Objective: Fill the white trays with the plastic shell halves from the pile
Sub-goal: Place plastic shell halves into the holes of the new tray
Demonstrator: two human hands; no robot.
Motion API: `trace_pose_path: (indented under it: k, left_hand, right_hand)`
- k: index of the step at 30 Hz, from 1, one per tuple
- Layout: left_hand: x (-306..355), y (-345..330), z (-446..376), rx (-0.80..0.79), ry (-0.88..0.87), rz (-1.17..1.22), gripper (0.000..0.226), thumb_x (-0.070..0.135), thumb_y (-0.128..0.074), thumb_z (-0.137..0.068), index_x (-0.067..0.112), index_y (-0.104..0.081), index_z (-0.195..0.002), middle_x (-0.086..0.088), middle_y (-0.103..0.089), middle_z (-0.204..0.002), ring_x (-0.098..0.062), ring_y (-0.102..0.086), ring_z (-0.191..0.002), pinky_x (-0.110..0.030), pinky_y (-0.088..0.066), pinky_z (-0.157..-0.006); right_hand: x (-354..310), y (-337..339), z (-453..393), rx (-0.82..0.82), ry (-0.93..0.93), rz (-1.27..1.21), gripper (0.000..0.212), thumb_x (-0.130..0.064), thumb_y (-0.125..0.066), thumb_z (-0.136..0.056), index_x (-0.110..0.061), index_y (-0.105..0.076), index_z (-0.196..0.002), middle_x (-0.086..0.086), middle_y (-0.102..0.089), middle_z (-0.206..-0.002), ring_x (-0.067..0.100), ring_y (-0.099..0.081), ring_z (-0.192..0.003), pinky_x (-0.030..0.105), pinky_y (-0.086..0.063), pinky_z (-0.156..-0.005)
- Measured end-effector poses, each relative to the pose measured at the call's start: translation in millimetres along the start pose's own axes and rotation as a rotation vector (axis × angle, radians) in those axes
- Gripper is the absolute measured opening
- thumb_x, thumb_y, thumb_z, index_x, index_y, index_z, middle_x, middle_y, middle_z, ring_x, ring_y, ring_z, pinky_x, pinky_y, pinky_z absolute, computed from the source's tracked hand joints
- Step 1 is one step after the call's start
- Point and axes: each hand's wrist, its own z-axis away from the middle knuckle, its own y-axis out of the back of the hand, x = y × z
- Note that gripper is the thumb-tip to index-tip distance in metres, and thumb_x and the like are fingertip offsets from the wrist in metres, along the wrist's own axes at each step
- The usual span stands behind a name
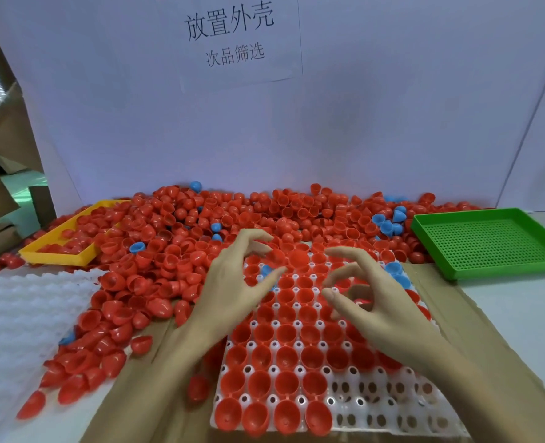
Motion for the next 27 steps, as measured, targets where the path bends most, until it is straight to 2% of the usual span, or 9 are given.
trace_pose_path:
  k: [3, 5, 8, 14, 18, 22, 24, 26, 27]
  left_hand:
    - [16.1, -10.6, 14.6, -0.038, -0.063, 0.033, 0.045, 0.038, -0.084, -0.087, 0.038, -0.059, -0.124, 0.019, -0.068, -0.113, -0.009, -0.067, -0.114, -0.03, -0.05, -0.101]
    - [21.1, -14.7, 20.2, -0.062, -0.056, 0.08, 0.042, 0.038, -0.084, -0.087, 0.036, -0.063, -0.123, 0.02, -0.068, -0.114, -0.009, -0.066, -0.115, -0.026, -0.05, -0.101]
    - [24.0, -16.2, 25.2, -0.076, -0.049, 0.122, 0.037, 0.033, -0.085, -0.087, 0.033, -0.067, -0.12, 0.017, -0.068, -0.114, -0.013, -0.066, -0.113, -0.021, -0.049, -0.099]
    - [28.1, -11.0, 26.3, -0.052, -0.076, 0.137, 0.034, 0.033, -0.085, -0.087, 0.031, -0.068, -0.117, 0.017, -0.068, -0.113, -0.013, -0.065, -0.111, -0.017, -0.047, -0.097]
    - [30.3, -9.9, 27.1, -0.067, -0.057, 0.136, 0.031, 0.033, -0.083, -0.09, 0.032, -0.068, -0.117, 0.017, -0.069, -0.113, -0.013, -0.065, -0.111, -0.014, -0.047, -0.096]
    - [26.7, -10.5, 25.8, -0.182, 0.034, 0.183, 0.021, 0.038, -0.065, -0.102, 0.034, -0.071, -0.122, 0.015, -0.072, -0.111, -0.013, -0.067, -0.111, -0.018, -0.048, -0.098]
    - [25.8, -12.7, 25.6, -0.264, 0.068, 0.191, 0.024, 0.04, -0.051, -0.109, 0.027, -0.071, -0.117, 0.011, -0.071, -0.107, -0.017, -0.066, -0.11, -0.023, -0.048, -0.097]
    - [25.0, -15.9, 26.3, -0.325, 0.087, 0.173, 0.04, 0.046, -0.039, -0.112, 0.018, -0.067, -0.106, 0.007, -0.066, -0.097, -0.017, -0.062, -0.1, -0.029, -0.047, -0.094]
    - [25.3, -17.4, 26.8, -0.342, 0.087, 0.165, 0.049, 0.049, -0.033, -0.112, 0.013, -0.064, -0.1, 0.003, -0.062, -0.093, -0.018, -0.058, -0.096, -0.032, -0.046, -0.092]
  right_hand:
    - [0.3, -0.4, -0.3, 0.016, 0.024, 0.031, 0.059, -0.036, -0.075, -0.093, -0.05, -0.047, -0.144, -0.018, -0.064, -0.125, 0.014, -0.075, -0.097, 0.036, -0.064, -0.071]
    - [1.4, 0.0, -1.7, 0.001, 0.036, 0.058, 0.05, -0.031, -0.077, -0.092, -0.046, -0.058, -0.136, -0.019, -0.066, -0.126, 0.012, -0.074, -0.102, 0.038, -0.064, -0.073]
    - [2.4, 0.5, -2.6, 0.007, 0.062, 0.106, 0.034, -0.027, -0.079, -0.091, -0.039, -0.069, -0.121, -0.017, -0.07, -0.122, 0.011, -0.074, -0.099, 0.035, -0.063, -0.071]
    - [1.3, 0.8, -2.5, 0.003, 0.094, 0.093, 0.035, -0.019, -0.081, -0.09, -0.036, -0.068, -0.118, -0.012, -0.07, -0.124, 0.016, -0.072, -0.097, 0.024, -0.057, -0.066]
    - [-1.6, -0.6, -1.0, -0.002, 0.094, 0.045, 0.043, -0.019, -0.08, -0.091, -0.037, -0.064, -0.127, -0.009, -0.068, -0.124, 0.019, -0.072, -0.094, 0.033, -0.06, -0.065]
    - [-7.4, -4.0, 0.4, -0.003, 0.081, -0.035, 0.037, -0.028, -0.076, -0.093, -0.034, -0.065, -0.128, -0.005, -0.069, -0.112, 0.022, -0.073, -0.089, 0.047, -0.062, -0.067]
    - [-9.8, -6.0, 1.3, -0.005, 0.064, -0.067, 0.031, -0.035, -0.071, -0.095, -0.034, -0.067, -0.126, -0.004, -0.07, -0.107, 0.023, -0.074, -0.087, 0.038, -0.061, -0.065]
    - [-11.5, -7.8, 2.5, -0.014, 0.049, -0.102, 0.028, -0.038, -0.067, -0.097, -0.033, -0.067, -0.125, -0.002, -0.07, -0.103, 0.023, -0.074, -0.085, 0.027, -0.057, -0.065]
    - [-12.1, -8.6, 3.1, -0.02, 0.042, -0.118, 0.028, -0.037, -0.067, -0.097, -0.033, -0.067, -0.125, -0.002, -0.07, -0.103, 0.023, -0.074, -0.086, 0.027, -0.058, -0.067]
